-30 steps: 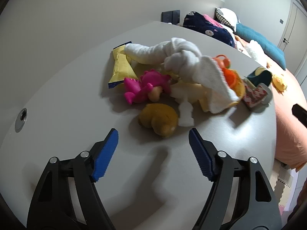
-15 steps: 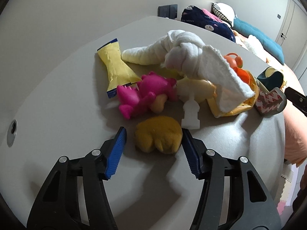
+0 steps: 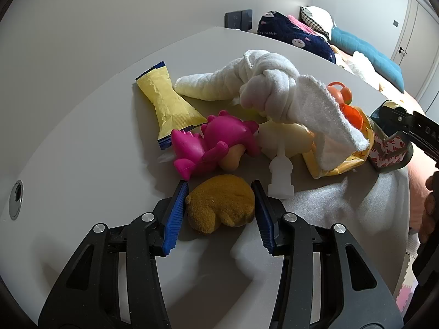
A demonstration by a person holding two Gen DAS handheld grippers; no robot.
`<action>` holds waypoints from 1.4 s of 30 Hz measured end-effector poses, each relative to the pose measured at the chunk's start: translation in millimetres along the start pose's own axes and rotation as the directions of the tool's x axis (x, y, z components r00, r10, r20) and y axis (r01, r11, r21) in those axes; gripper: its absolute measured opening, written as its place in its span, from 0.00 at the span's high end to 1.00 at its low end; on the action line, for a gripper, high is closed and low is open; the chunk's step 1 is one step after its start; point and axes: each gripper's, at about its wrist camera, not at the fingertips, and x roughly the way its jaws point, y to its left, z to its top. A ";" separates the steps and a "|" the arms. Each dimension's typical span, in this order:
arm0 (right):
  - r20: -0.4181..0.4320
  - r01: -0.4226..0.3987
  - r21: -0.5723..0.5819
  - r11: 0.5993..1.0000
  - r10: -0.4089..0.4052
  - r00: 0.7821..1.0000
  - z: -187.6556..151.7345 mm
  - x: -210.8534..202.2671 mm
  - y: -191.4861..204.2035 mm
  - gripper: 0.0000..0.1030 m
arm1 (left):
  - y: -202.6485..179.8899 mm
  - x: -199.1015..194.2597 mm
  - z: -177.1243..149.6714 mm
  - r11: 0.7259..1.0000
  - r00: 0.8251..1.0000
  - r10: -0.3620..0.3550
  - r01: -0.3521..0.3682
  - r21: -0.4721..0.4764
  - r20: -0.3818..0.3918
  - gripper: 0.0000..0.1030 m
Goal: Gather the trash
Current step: 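Move the left tool to the brown plush while the right tool approaches the teal cup, then close the left tool on the brown plush while the right tool grasps the teal cup, then carry the brown plush and teal cup over the trash bin with both tools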
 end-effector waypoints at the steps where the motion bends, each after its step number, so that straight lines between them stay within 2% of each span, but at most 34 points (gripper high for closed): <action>1: -0.003 0.000 0.007 1.000 0.000 1.000 0.7 2.3 -1.1 0.24 | 0.0 0.1 0.0 1.000 1.000 0.001 -0.001 0.001 0.000 0.55; 2: -0.007 -0.004 0.017 1.000 0.004 1.000 1.1 4.9 -2.2 0.24 | -0.1 0.1 0.0 1.000 1.000 0.002 -0.002 0.002 0.000 0.55; 3: -0.012 -0.006 0.026 1.000 0.007 1.000 1.1 7.3 -3.1 0.29 | -0.3 -0.5 -0.9 1.000 1.000 0.003 -0.003 0.003 0.000 0.55; 4: -0.017 -0.015 0.034 0.999 0.016 1.000 1.0 9.7 -4.0 0.41 | -0.2 -1.4 -2.2 1.000 1.000 0.005 -0.005 0.004 0.001 0.55; 5: -0.021 -0.040 0.051 0.998 0.041 0.999 0.3 11.3 -5.8 0.49 | 0.5 -1.5 -2.2 1.000 1.000 0.006 -0.006 0.006 0.001 0.55; 13: 0.004 -0.044 0.094 0.995 0.044 0.999 -0.6 0.7 -12.5 0.49 | 1.9 -4.6 -3.3 1.000 1.000 -0.014 0.014 -0.020 -0.009 0.55; 25: 0.071 -0.022 0.073 0.997 0.017 0.997 -1.3 -59.3 -19.2 0.49 | -3.5 -37.3 -14.4 0.999 0.999 -0.024 0.025 -0.036 0.039 0.55; 42: 0.116 0.003 0.069 0.998 -0.011 0.993 -47.7 -150.9 -42.8 0.49 | -54.1 -95.4 -42.2 0.994 0.989 -0.108 0.105 0.035 0.105 0.55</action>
